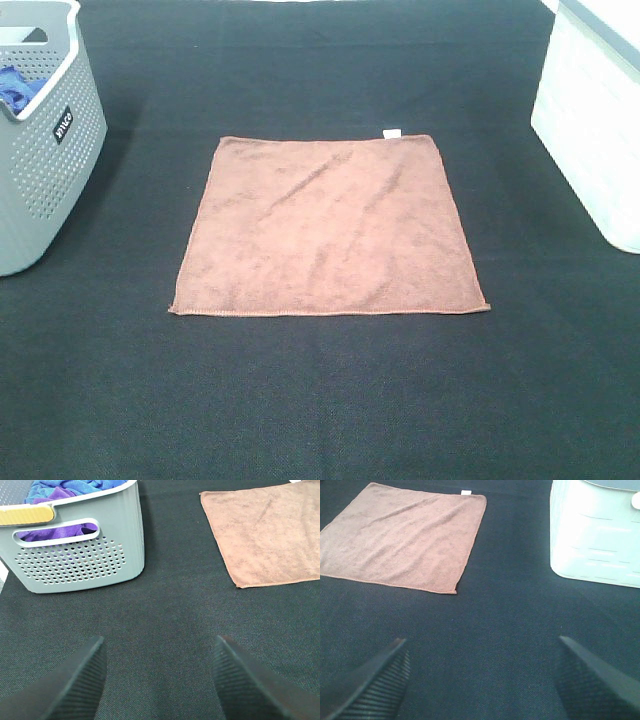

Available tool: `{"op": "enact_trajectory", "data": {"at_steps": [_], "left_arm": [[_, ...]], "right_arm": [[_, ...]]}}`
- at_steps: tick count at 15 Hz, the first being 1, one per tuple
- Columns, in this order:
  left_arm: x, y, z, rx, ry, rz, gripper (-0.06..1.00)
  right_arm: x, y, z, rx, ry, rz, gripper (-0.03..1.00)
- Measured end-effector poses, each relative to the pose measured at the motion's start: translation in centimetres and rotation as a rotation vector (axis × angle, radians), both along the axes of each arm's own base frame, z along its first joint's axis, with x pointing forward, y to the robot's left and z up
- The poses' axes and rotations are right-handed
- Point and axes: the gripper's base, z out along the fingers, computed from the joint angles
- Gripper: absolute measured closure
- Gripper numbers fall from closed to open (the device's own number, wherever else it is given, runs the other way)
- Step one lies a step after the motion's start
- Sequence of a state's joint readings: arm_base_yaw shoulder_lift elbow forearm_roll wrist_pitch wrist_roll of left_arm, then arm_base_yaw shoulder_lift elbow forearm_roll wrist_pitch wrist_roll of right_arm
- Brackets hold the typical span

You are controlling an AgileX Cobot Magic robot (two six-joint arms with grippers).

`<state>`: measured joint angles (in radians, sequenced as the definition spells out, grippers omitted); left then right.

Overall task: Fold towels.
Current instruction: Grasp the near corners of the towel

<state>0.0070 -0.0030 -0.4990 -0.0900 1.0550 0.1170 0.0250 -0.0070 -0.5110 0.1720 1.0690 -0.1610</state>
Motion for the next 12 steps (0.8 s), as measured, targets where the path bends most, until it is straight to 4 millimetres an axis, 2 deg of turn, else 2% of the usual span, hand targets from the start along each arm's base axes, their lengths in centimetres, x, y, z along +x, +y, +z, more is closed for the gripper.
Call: {"op": "enact_trajectory", "data": {"at_steps": [12], "left_arm": [[0.00,0.00,0.00,0.000,0.000,0.000,0.35]], "right_arm": [[0.00,0.00,0.00,0.000,0.000,0.000,0.22]]}}
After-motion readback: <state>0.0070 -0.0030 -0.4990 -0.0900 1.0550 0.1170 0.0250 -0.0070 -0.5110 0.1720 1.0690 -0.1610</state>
